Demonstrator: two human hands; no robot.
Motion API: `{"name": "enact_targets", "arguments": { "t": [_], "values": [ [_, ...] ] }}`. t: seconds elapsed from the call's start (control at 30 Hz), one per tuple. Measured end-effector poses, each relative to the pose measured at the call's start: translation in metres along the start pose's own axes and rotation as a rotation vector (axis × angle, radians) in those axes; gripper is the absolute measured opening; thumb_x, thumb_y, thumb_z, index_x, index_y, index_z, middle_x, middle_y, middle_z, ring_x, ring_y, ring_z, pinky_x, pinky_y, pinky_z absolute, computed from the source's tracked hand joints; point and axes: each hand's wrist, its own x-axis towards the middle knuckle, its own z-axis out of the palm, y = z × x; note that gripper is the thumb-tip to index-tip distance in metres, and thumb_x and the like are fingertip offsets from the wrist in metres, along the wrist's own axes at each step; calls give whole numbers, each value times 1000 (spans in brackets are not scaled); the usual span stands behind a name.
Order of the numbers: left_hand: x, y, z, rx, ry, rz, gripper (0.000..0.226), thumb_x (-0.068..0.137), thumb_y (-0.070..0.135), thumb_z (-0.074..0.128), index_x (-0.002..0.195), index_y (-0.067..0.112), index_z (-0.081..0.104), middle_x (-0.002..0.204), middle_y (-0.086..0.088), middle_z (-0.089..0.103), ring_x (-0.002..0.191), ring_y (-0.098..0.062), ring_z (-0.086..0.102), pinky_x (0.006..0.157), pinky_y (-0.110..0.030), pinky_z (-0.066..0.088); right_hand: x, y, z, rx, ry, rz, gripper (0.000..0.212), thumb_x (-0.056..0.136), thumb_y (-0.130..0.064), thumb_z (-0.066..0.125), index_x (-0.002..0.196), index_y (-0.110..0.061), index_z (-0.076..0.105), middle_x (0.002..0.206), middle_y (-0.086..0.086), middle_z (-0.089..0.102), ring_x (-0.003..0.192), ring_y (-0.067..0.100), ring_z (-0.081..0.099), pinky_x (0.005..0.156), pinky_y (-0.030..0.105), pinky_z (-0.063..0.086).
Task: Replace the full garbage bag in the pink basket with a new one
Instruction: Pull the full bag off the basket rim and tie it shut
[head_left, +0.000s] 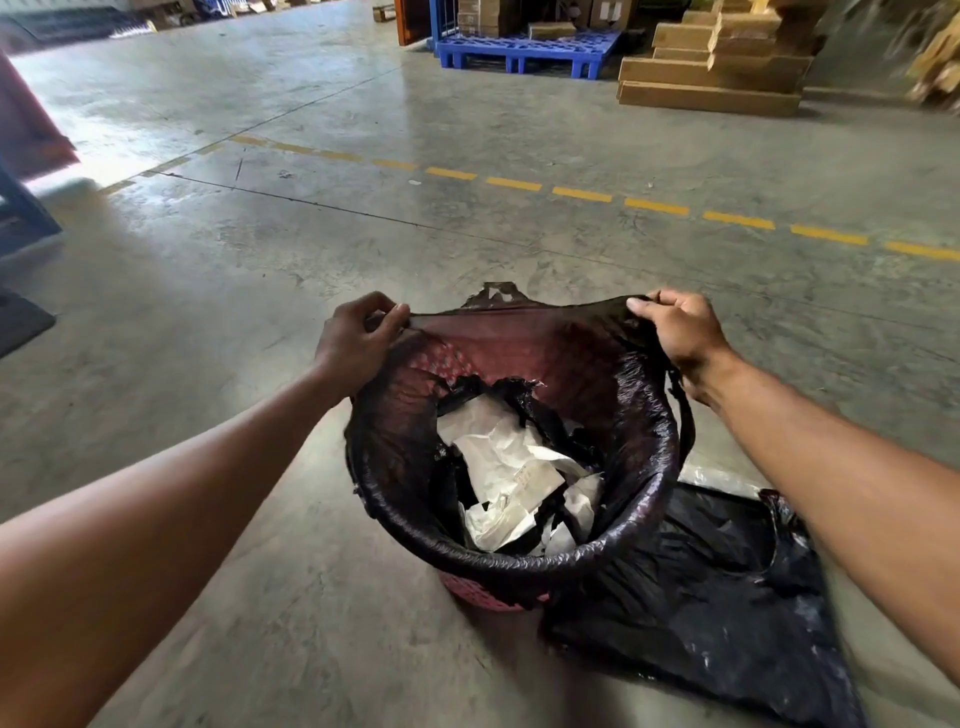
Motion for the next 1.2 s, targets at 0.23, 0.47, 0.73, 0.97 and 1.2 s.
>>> {"name": "enact_targets", "arguments": {
  "t": [0.23, 0.47, 0.73, 0.97, 1.2],
  "values": [
    [-46, -17, -44, -165, -350, -206, 59, 67, 73, 77, 112, 38, 63, 95, 22, 76, 85, 3, 73, 66, -15, 57, -41, 13, -52, -259, -303, 104, 41, 74, -49, 81, 101, -24, 64, 96, -1, 72, 85, 16, 67, 73, 37, 58],
    [-89, -43, -68, -514, -679, -573, 61, 68, 53, 90, 118, 21, 74, 105, -6, 70, 79, -19, 61, 80, -35, 54, -84, 41, -73, 36, -540, 455, 39, 55, -35, 95, 87, -25, 75, 104, 5, 72, 97, 21, 67, 98, 43, 50],
    [-150, -34, -74, -506, -661, -536, 58, 71, 44, 86, 118, 19, 61, 115, -10, 55, 99, -16, 51, 86, -33, 40, -140, 60, -90, 136, -534, 484, 37, 60, -20, 87, 94, -8, 81, 102, 11, 79, 83, 17, 77, 81, 31, 61],
    [-181, -31, -85, -730, -487, -602, 52, 45, 34, 103, 89, 23, 77, 93, -4, 76, 82, -13, 75, 71, -26, 61, -178, 53, -89, 289, -483, 405, 17, 76, -9, 72, 90, -11, 81, 100, 15, 79, 88, 26, 78, 84, 37, 62],
    [-185, -3, -120, -639, -405, -480, 54, 65, 28, 91, 115, 13, 76, 90, -3, 75, 66, -11, 71, 58, -21, 58, -179, 17, -99, 313, -398, 288, 13, 70, -5, 72, 81, -12, 69, 67, 3, 68, 52, 12, 67, 54, 27, 59]
  ]
}}
